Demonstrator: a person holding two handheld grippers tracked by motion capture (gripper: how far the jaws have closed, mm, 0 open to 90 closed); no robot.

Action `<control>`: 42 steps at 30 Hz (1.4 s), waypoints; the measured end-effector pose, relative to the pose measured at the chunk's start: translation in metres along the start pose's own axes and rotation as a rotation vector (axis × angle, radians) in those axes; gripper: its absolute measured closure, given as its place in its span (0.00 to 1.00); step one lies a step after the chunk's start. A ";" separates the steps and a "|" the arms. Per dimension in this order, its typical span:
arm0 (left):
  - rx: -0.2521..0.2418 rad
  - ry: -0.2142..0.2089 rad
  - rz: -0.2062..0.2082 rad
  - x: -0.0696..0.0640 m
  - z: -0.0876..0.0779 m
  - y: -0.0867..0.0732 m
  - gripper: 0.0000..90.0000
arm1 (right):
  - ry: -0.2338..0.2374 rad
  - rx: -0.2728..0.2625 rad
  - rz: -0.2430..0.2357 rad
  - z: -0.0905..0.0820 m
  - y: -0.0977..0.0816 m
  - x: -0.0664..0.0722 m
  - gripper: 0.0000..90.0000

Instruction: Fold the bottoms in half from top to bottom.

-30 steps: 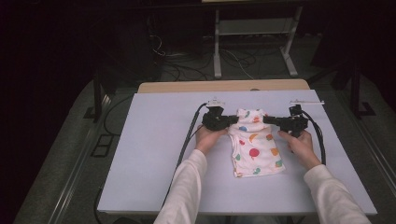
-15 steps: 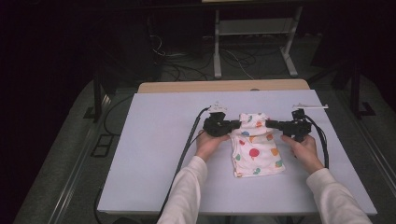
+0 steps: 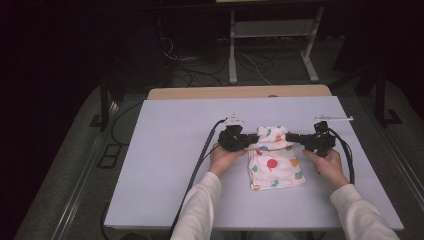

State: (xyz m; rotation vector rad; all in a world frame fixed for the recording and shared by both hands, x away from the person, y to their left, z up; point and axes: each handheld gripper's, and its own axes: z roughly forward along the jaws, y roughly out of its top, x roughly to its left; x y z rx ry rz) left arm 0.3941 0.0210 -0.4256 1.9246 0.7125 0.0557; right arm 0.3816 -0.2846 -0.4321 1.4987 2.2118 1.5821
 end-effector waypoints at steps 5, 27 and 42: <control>0.011 -0.009 0.014 -0.005 -0.002 -0.003 0.96 | 0.001 0.017 0.003 -0.003 -0.003 0.001 0.98; 0.088 -0.040 0.078 -0.020 0.001 -0.011 0.96 | -0.015 0.091 -0.006 -0.009 -0.017 0.006 0.98; 0.141 -0.080 0.157 -0.029 0.004 -0.015 0.96 | 0.028 0.107 0.065 -0.018 -0.024 0.003 0.61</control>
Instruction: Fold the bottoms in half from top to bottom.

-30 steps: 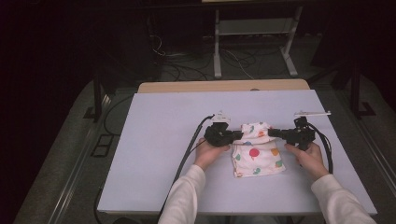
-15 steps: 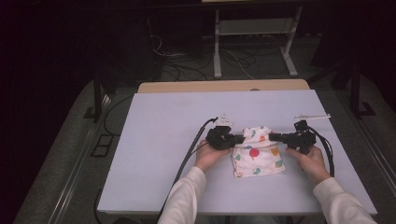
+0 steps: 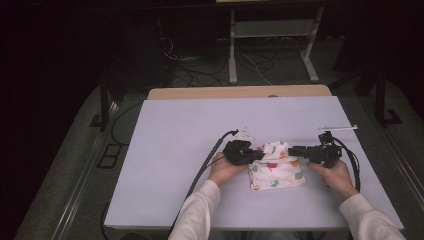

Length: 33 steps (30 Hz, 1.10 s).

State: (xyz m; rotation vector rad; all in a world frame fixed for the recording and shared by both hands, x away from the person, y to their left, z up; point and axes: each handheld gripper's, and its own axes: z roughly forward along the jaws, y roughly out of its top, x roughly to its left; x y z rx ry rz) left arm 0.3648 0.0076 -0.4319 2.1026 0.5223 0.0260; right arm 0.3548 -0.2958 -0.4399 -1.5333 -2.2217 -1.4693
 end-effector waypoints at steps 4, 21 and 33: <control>0.005 -0.011 0.009 -0.002 0.000 0.000 0.96 | 0.009 -0.015 0.004 -0.002 0.003 0.001 0.57; 0.009 -0.018 0.019 -0.003 0.001 0.000 0.96 | 0.001 -0.001 -0.054 -0.002 0.038 0.018 0.57; 0.025 -0.027 0.028 -0.005 0.001 0.000 0.96 | 0.007 0.043 -0.085 0.014 0.069 0.031 0.69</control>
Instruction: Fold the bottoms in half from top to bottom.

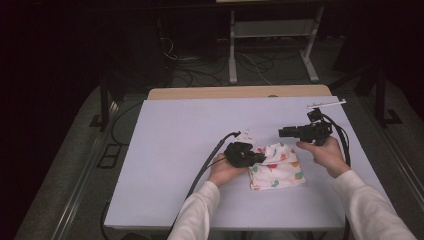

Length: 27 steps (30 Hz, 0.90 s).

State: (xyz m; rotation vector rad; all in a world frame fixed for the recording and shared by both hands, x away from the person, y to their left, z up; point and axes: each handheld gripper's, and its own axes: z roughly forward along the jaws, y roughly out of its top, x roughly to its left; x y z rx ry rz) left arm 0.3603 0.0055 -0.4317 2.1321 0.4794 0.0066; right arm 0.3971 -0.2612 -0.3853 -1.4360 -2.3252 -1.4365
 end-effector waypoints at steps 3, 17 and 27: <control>-0.002 -0.002 -0.001 0.000 0.000 0.000 0.96 | 0.001 0.015 -0.003 0.005 0.005 0.001 0.76; 0.006 -0.012 0.011 -0.002 0.001 0.000 0.96 | -0.060 0.093 0.024 0.035 0.016 -0.003 0.98; 0.007 -0.013 0.013 -0.003 0.002 0.000 0.96 | -0.045 0.133 0.055 0.049 0.012 -0.011 0.98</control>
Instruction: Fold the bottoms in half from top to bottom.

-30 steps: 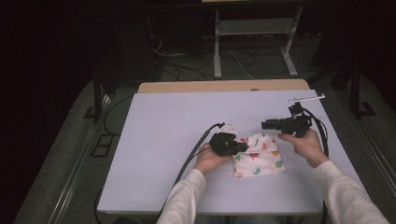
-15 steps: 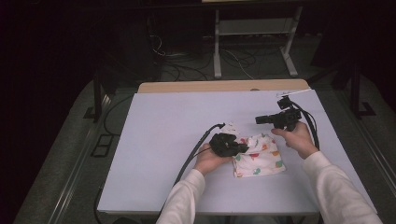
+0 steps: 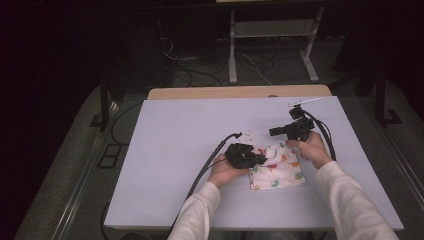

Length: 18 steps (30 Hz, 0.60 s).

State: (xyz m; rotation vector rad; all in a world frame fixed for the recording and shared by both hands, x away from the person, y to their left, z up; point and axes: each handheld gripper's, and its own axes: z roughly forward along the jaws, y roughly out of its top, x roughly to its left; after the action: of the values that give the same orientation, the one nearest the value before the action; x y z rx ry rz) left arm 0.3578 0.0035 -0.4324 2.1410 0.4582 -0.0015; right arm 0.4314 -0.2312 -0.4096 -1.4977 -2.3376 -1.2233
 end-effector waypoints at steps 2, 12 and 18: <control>0.001 -0.001 0.000 0.000 0.000 0.000 0.96 | 0.005 0.009 0.004 0.003 -0.001 -0.001 0.98; 0.007 -0.003 -0.002 0.001 0.001 -0.003 0.96 | 0.016 0.090 0.016 0.017 -0.007 -0.002 0.98; 0.021 -0.006 0.004 0.001 0.001 -0.004 0.95 | 0.017 0.140 0.018 0.018 -0.011 -0.003 0.98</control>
State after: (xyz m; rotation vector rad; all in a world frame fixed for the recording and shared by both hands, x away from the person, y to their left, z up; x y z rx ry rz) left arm 0.3575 0.0045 -0.4361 2.1619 0.4519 -0.0101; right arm 0.4297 -0.2230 -0.4297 -1.4541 -2.3392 -1.0398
